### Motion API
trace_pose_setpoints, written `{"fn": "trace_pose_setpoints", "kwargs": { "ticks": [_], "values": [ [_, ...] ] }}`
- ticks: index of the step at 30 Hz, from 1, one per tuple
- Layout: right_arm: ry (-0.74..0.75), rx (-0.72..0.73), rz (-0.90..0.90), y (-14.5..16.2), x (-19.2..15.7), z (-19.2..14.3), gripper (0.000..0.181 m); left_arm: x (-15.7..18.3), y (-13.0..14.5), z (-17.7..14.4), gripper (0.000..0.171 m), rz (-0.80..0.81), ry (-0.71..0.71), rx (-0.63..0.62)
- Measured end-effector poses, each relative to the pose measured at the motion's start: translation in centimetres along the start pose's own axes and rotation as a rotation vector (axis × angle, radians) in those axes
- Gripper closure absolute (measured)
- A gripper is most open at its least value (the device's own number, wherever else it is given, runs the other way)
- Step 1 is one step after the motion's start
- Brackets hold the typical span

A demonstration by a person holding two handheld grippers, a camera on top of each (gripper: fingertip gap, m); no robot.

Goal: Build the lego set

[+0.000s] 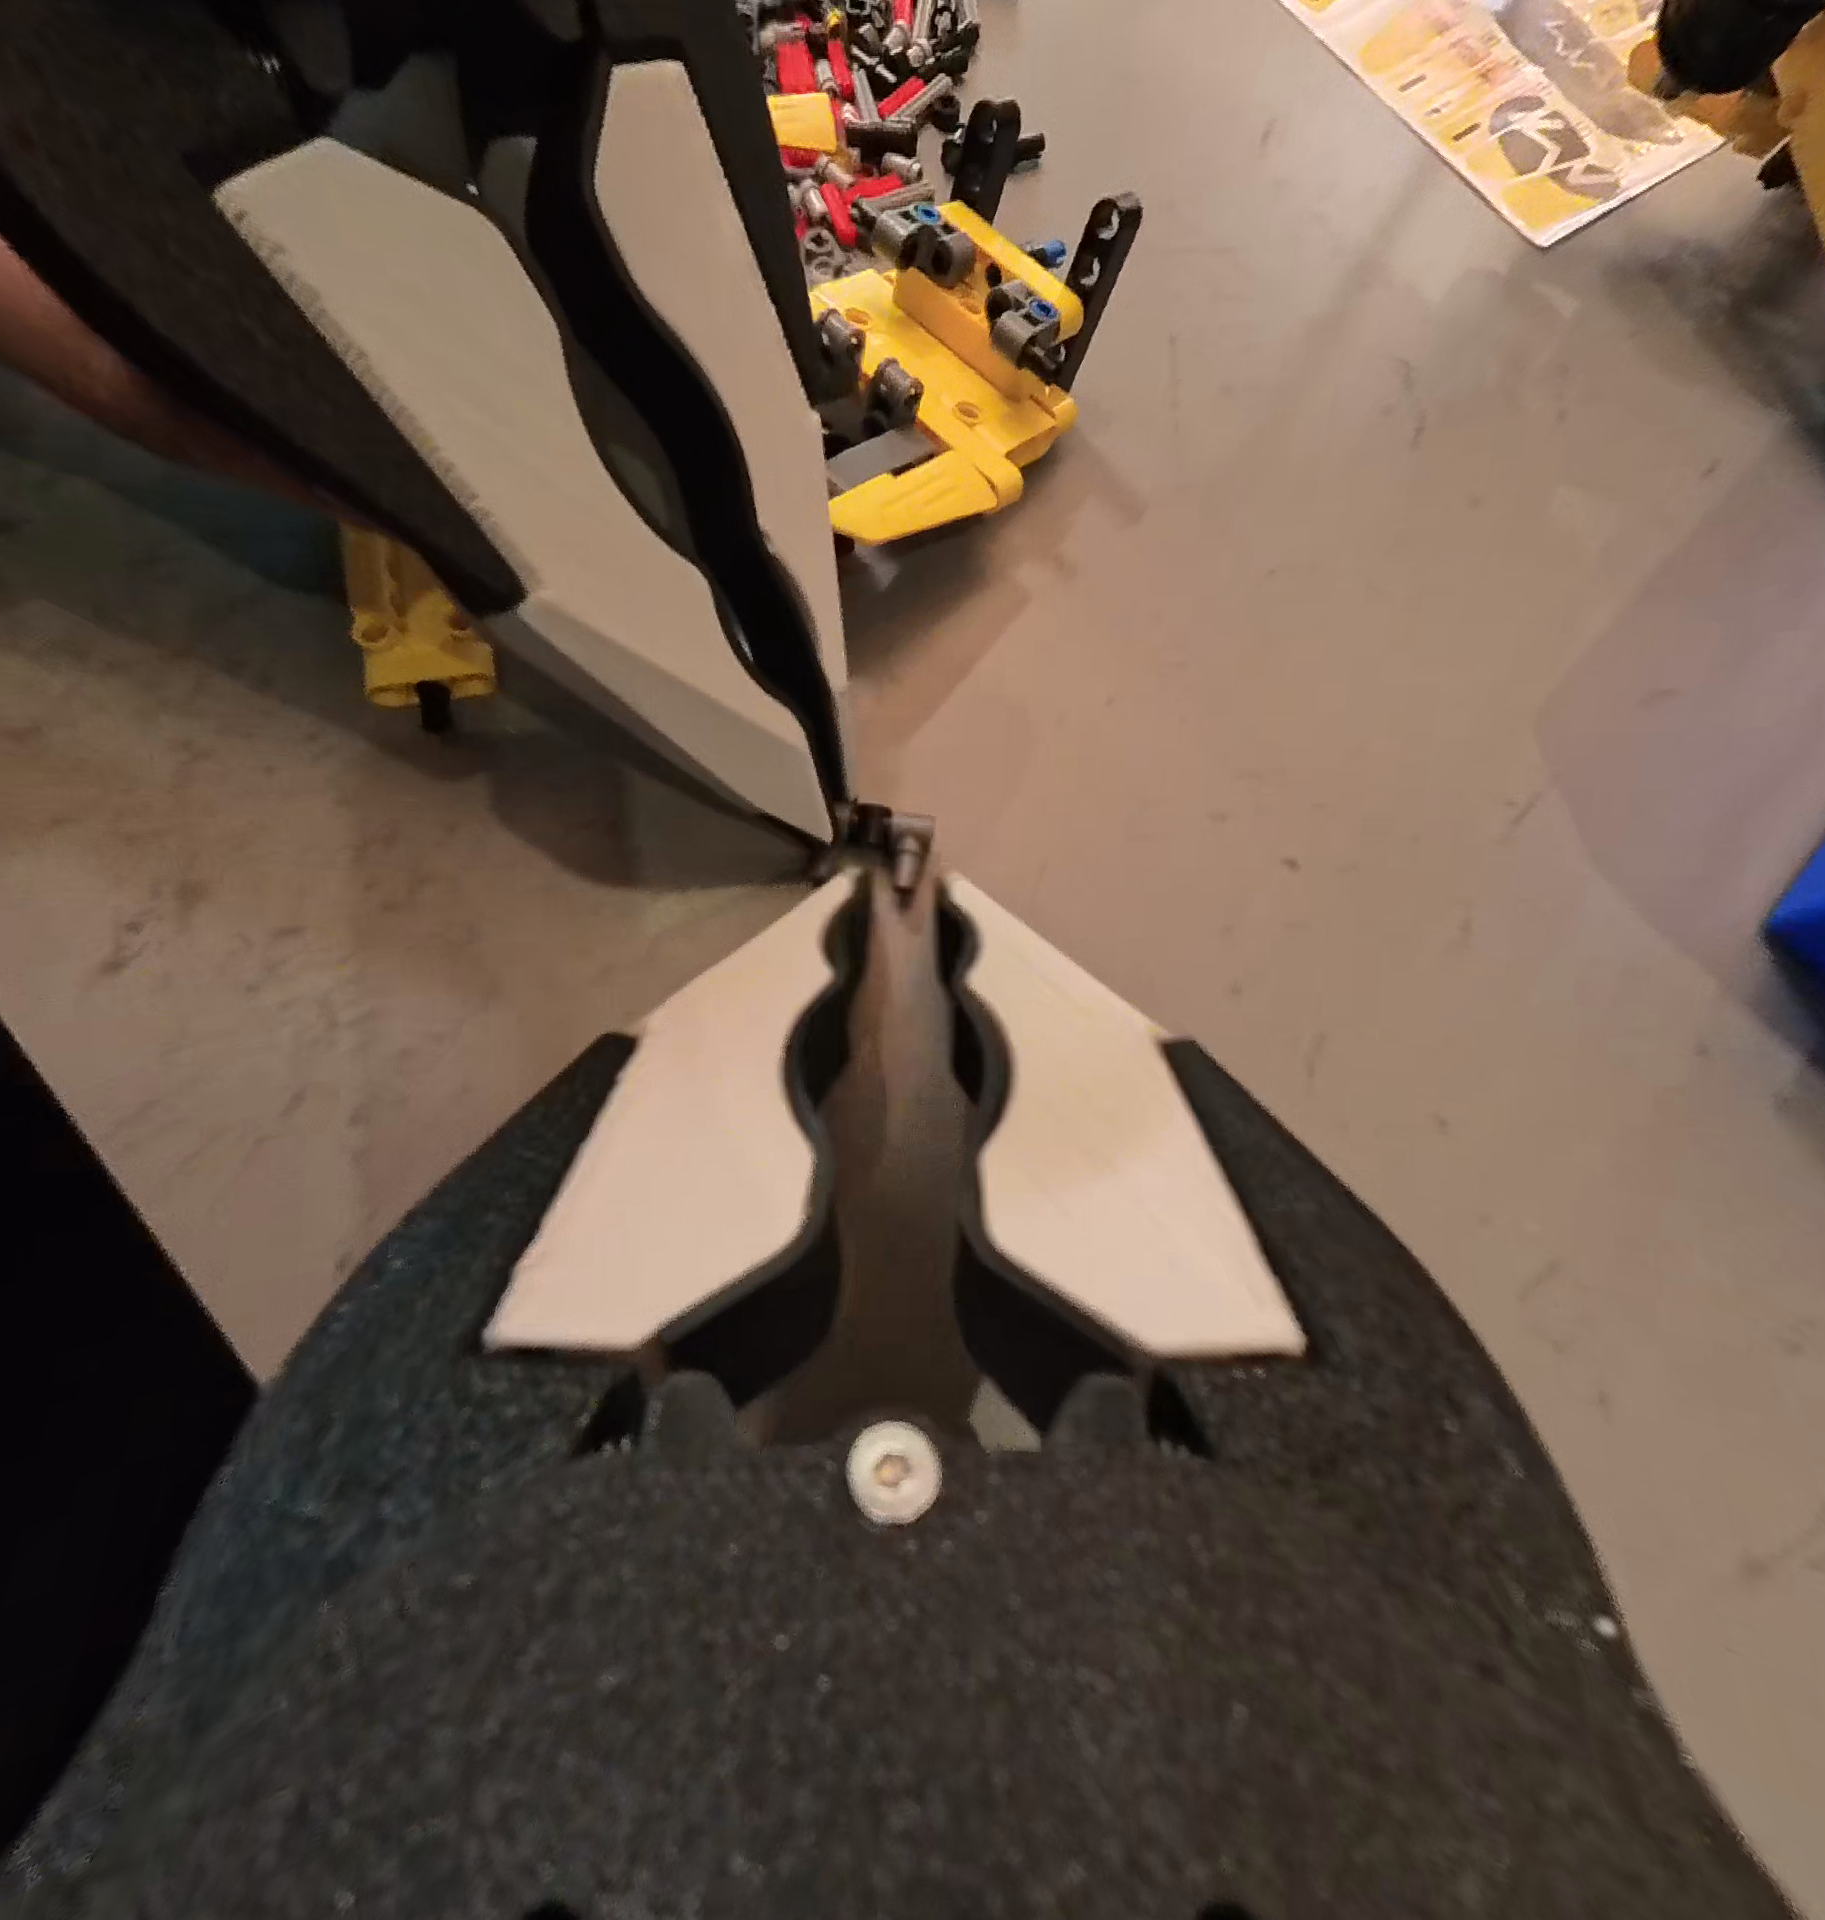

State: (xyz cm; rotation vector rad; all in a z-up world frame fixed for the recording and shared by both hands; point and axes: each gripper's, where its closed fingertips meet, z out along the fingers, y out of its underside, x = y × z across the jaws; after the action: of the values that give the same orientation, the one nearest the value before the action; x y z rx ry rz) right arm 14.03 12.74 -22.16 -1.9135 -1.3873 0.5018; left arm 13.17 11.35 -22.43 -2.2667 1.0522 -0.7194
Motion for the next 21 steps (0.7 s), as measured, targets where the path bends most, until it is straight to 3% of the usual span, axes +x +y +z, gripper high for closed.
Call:
{"fn": "trace_pose_setpoints", "kwargs": {
  "ticks": [1,5,8,13,21],
  "values": [
    [-0.005,0.017,0.028,0.0,0.2,-0.3,0.160,0.0,0.0,0.0,0.164,0.003,-0.003,0.004],
    [0.001,0.221,0.198,-1.9,1.1,-3.0,0.156,0.0,0.0,0.0,0.164,0.004,-0.015,0.012],
    [0.020,0.139,0.183,-0.9,0.1,-2.3,0.137,0.0,0.0,0.0,0.164,0.001,-0.020,0.013],
    [0.102,0.052,-0.032,-0.8,-1.2,-0.8,0.141,0.0,0.0,0.0,0.163,-0.008,-0.011,0.018],
    [0.019,0.026,0.004,-1.1,-0.7,0.4,0.139,-0.7,-2.1,-3.6,0.165,0.021,-0.076,0.212]
  ]
}}
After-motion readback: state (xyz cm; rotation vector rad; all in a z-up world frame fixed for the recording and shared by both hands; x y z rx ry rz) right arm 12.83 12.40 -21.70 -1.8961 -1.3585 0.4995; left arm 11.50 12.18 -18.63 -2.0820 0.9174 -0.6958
